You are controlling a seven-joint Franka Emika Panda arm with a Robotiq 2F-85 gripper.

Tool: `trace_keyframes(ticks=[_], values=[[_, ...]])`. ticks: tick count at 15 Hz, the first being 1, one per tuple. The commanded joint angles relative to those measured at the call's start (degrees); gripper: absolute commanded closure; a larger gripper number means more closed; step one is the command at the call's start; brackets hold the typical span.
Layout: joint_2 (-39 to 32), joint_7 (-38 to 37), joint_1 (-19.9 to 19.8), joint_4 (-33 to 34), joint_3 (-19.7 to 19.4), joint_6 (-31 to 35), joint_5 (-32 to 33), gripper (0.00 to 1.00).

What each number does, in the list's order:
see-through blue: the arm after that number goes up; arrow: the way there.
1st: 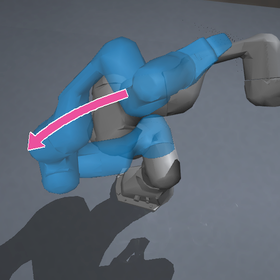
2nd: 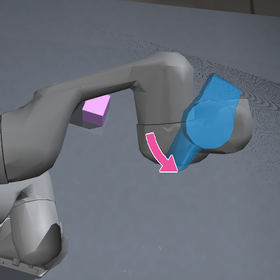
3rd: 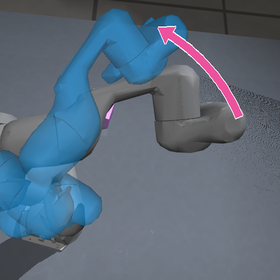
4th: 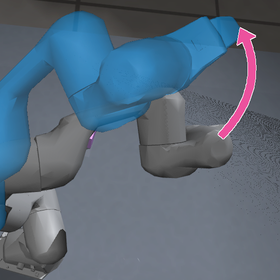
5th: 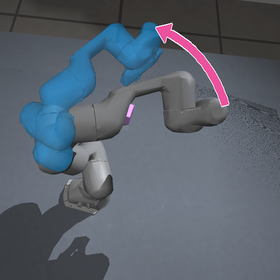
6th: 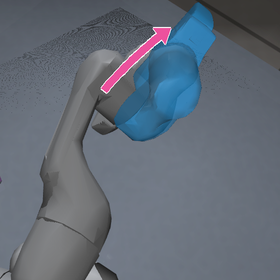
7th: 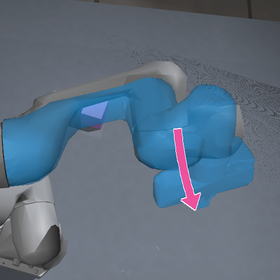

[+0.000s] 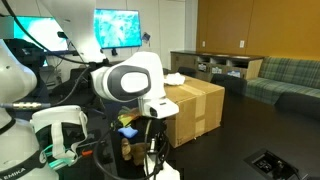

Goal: Pick up all the objects on the table and put them on the box then pick up the objects on the box and put them on the table

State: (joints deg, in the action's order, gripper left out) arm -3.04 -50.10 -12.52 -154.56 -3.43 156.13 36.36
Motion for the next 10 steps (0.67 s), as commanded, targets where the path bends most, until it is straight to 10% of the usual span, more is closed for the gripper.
trace_keyframes(ticks=[1,10], values=[[-6.63,-0.68,2.82,4.07,-3.94,2.78,0.55,0.67],[-2.18,9.27,10.9,-0.69,-1.79,5.56,-11.81,0.01]])
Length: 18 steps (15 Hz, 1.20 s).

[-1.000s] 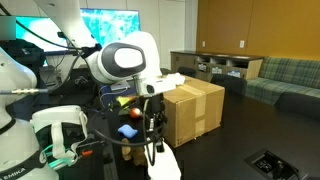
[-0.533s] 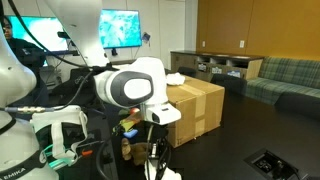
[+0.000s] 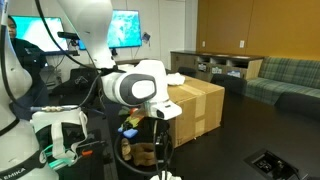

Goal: Pick up all the objects on the table and put them on the box then pick up the objects on the box and put them on the table

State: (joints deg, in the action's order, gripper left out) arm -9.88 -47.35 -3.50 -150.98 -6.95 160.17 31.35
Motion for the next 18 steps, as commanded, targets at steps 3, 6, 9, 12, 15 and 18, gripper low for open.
trace_keyframes(ticks=[3,6,9,12,15,18], values=[[7.2,14.55,4.33,-8.47,6.42,2.3,-17.83,0.0],[5.1,21.41,7.19,-6.91,10.97,1.09,-28.31,0.0],[2.65,29.84,8.62,-6.9,14.64,3.23,-38.06,0.0],[0.45,36.96,8.6,-6.84,16.92,3.47,-44.73,0.0],[-2.71,40.53,7.94,-6.86,16.3,5.47,-44.48,0.0],[-6.93,45.47,5.28,-6.86,18.06,9.66,-46.01,0.0]])
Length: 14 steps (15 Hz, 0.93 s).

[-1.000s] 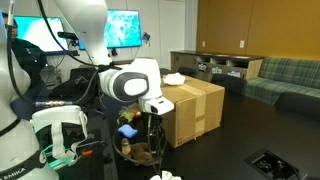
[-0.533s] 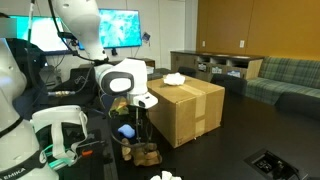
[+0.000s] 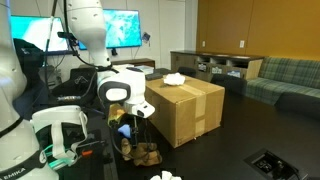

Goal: Pick up all the objects on the table and put them on the box then pick up the objects on the box and put them on the table

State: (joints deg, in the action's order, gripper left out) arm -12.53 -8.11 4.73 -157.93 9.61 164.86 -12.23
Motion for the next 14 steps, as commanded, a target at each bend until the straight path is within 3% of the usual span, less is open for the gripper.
trace_keyframes(ticks=[1,6,8,12,13,14], values=[[-6.64,8.43,-4.7,0.1,3.05,7.57,-3.47,0.0],[-16.09,12.33,-14.46,0.71,11.08,16.7,-1.63,0.0],[-18.76,11.42,-16.34,1.02,11.68,18.73,1.51,0.0],[-22.32,10.08,-16.14,2.37,9.45,20.68,7.12,0.0],[-22.59,9.95,-15.53,2.86,8.85,20.24,8.02,0.05],[-22.33,9.59,-14.93,3.18,8.37,19.68,8.42,0.26]])
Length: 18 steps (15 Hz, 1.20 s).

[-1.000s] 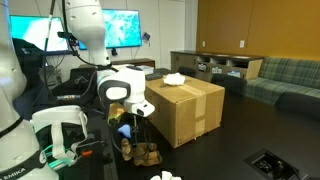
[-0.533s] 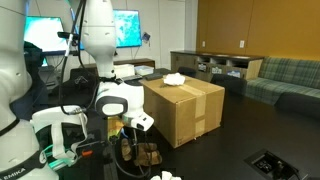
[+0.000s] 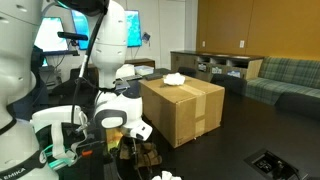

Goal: Pick up all the objects on the table and put them on the box then pick up the objects on the box and put them on the table

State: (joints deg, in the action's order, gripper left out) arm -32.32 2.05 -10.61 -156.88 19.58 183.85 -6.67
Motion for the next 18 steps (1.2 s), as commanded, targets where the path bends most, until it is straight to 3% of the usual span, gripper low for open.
trace_keyframes(ticks=[1,3,6,11,18], values=[[-2.6,-0.76,1.2,2.64,-2.27,0.37,3.22,0.29],[-2.29,-1.26,2.95,3.23,-3.59,-0.34,3.36,0.36],[-1.23,-2.1,4.88,3.66,-4.72,-1.22,3.02,0.6],[4.08,-2.87,3.38,2.95,-1.59,-6.74,2.33,0.97],[22.61,-2.52,3.44,-0.82,4.35,-21.05,-4.14,1.0]])
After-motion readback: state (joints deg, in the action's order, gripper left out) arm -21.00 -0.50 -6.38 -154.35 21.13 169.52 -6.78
